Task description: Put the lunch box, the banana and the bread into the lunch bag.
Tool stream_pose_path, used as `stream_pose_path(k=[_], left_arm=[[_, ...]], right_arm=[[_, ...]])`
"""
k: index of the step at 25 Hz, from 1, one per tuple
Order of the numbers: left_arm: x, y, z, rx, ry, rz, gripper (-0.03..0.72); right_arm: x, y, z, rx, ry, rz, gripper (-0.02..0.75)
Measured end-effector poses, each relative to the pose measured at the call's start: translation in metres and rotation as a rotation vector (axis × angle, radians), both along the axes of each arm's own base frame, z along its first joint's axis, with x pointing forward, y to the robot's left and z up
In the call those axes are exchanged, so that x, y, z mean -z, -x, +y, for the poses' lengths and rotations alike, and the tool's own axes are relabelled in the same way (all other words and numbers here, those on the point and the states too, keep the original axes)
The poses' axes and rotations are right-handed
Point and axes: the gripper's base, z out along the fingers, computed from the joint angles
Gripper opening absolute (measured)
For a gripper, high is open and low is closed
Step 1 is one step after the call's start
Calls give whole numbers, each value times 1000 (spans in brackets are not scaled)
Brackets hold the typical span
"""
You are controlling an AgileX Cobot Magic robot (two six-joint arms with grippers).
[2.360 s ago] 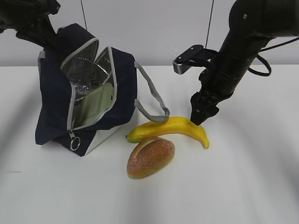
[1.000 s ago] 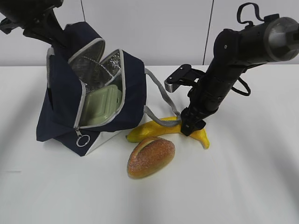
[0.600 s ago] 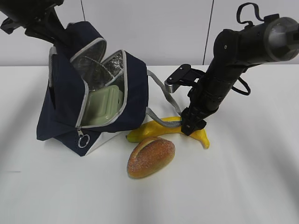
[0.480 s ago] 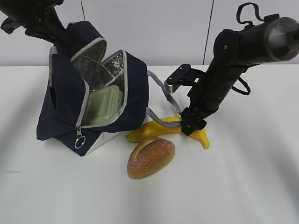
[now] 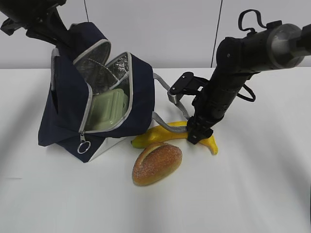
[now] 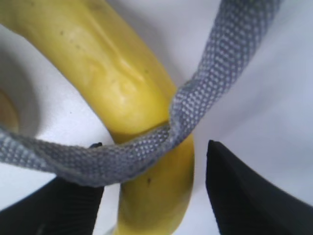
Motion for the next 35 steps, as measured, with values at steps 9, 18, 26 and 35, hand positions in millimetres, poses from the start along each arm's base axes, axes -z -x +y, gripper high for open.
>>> stream_pose_path(k=[9, 18, 26, 35], left_arm=[[0, 0, 0, 0, -2, 0, -16], [0, 0, 0, 0, -2, 0, -16], [0, 0, 0, 0, 6, 1, -16], [-1, 0, -2, 0, 22, 3, -16]], right_arm=[[0, -1, -3, -10, 33, -15, 361], [1, 0, -11, 9, 123, 5, 351], [-24, 3, -42, 67, 216, 40, 350], [-71, 7, -102, 249, 276, 20, 350]])
